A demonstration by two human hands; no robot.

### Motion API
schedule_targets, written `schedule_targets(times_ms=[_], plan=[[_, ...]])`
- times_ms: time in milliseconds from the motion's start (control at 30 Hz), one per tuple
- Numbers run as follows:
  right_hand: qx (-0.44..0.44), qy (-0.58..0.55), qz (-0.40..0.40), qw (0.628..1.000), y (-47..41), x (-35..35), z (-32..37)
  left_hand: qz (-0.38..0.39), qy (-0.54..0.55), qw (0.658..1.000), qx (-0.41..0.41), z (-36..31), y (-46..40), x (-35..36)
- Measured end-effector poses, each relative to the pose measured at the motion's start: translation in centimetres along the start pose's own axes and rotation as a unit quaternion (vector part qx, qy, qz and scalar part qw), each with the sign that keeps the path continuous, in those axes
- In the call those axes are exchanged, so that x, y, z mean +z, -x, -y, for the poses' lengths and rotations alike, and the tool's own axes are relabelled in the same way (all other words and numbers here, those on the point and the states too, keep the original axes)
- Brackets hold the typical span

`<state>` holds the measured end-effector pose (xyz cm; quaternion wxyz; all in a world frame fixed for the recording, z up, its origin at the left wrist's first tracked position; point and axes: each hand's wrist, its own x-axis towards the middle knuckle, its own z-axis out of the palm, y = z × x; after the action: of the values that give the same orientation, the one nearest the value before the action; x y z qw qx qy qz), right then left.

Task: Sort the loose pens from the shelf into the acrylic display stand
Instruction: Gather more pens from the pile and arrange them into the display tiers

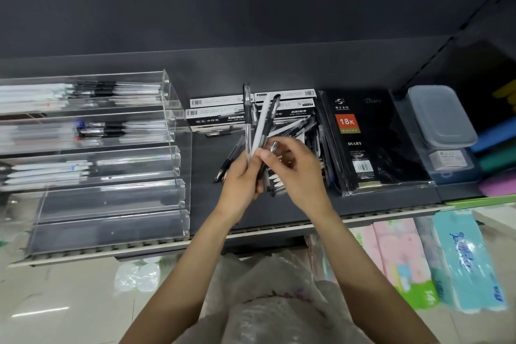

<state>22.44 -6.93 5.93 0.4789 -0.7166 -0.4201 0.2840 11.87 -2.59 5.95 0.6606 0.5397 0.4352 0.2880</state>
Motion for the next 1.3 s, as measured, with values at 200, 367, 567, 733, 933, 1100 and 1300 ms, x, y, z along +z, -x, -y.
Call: schedule_targets(times_ms=[200,367,567,733,933,1100,1300], plan=[[0.032,-0.095,0.092,0.991,-0.2,-1.1,0.9,0.007,0.086,0.996,-0.026,0.0,0.7,-0.3],[-0.023,0.11,0.068,0.991,0.1,-1.1,1.4,0.023,0.043,0.999,-0.007,0.9,1.1,-0.1],[0.009,0.032,0.049,0.998,-0.4,-1.2,1.6,0.037,0.035,0.999,-0.007,1.1,1.0,-0.6],[0.0,0.008,0.004,1.0,-2.1,-2.2,2.0,0.064,0.051,0.995,-0.064,1.7,1.6,-0.7],[-0.003,0.068,0.082,0.994,-1.9,-1.9,1.9,0.049,0.037,0.997,-0.047,1.2,1.2,-0.9],[0.034,-0.026,0.104,0.994,-1.0,-1.8,2.0,0.021,-0.027,0.999,0.0,1.3,0.7,-0.8],[0.037,-0.049,0.057,0.997,-1.9,-2.5,1.7,0.074,-0.032,0.996,-0.027,1.3,0.4,-1.4]])
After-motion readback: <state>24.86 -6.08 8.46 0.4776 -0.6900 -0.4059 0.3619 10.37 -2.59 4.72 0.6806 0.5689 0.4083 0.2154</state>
